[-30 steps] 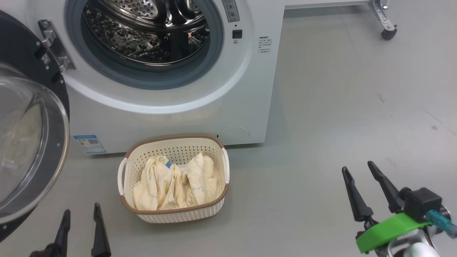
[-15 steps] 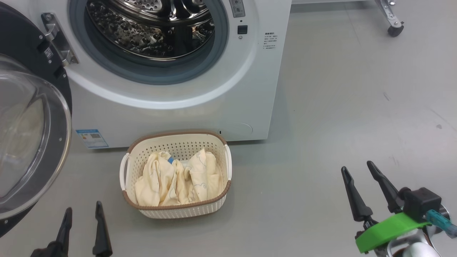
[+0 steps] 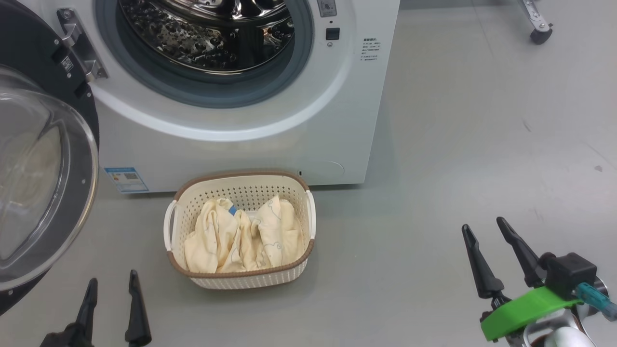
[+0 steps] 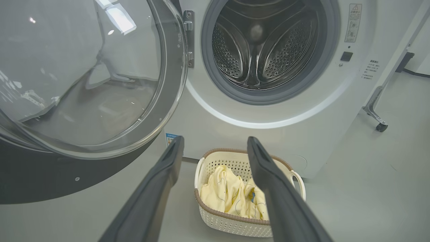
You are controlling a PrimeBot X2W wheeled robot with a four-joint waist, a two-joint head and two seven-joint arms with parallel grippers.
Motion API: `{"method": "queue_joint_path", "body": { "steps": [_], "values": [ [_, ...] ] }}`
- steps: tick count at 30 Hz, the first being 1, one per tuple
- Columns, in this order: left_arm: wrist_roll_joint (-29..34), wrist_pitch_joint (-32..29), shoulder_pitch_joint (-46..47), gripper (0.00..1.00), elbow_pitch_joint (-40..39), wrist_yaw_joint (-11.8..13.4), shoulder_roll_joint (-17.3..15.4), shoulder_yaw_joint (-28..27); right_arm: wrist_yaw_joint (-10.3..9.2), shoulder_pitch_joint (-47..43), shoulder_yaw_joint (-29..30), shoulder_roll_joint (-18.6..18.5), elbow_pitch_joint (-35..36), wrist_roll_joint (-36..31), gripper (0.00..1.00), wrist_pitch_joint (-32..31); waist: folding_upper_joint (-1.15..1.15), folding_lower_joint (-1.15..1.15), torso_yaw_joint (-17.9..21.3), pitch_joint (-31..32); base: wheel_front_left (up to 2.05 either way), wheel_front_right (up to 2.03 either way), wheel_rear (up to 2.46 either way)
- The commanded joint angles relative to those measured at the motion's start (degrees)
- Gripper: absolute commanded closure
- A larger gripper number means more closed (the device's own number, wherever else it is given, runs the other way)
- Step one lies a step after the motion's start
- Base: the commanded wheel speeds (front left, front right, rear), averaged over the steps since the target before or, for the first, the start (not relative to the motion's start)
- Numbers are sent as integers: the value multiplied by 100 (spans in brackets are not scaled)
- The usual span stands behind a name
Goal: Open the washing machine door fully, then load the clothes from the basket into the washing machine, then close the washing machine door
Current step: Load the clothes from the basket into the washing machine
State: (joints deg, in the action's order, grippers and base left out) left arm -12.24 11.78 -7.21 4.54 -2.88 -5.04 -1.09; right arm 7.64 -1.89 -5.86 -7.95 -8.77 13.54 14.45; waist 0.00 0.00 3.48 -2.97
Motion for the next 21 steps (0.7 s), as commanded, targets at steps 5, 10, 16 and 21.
{"method": "queue_joint_path", "body": {
  "steps": [5, 10, 16, 21],
  "values": [
    [-54, 86, 325, 0, -120, 55, -117, -171, -15, 250, -85, -59, 138, 8, 0, 55, 0, 0, -32, -31, 104, -98, -6],
    [-83, 107, 360, 0, -67, 68, -138, -172, -15, 272, -89, -65, 140, 16, 0, 55, 0, 0, -50, -65, 167, -155, -12],
    [-135, 168, 430, 0, -30, 76, -136, -175, -15, 310, -84, -74, 137, 24, 0, 55, 0, 0, -71, -125, 219, -173, -47],
    [-175, 214, 477, 0, 28, 124, -115, -203, -15, 340, -84, -93, 132, 33, 0, 55, 0, 0, -81, -169, 158, -138, -20]
  ]
}}
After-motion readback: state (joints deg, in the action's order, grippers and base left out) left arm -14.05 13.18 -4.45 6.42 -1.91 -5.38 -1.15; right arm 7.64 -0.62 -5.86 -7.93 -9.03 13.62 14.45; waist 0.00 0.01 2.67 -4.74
